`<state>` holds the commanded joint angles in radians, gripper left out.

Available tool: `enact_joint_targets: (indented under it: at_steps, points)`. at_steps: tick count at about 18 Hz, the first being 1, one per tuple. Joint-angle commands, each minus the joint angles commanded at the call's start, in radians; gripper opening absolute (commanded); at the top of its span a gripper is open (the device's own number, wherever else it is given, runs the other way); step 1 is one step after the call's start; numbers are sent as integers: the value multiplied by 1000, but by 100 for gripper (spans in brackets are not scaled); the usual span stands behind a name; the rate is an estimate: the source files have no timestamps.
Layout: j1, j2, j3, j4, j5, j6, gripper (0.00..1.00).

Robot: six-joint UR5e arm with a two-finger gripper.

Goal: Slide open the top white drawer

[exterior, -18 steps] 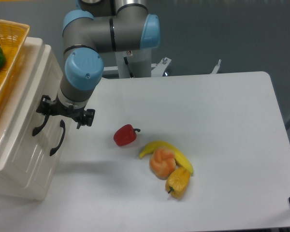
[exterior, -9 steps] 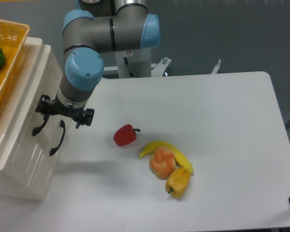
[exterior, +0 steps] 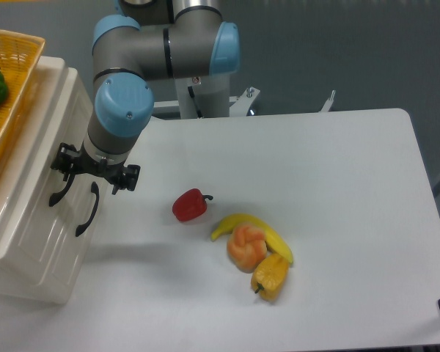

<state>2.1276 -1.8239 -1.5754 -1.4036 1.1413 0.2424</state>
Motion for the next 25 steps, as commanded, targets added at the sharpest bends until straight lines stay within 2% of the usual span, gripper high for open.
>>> enact_joint_targets:
  at_steps: [25]
  points:
    - [-5,-8,-2,5,38,14,100]
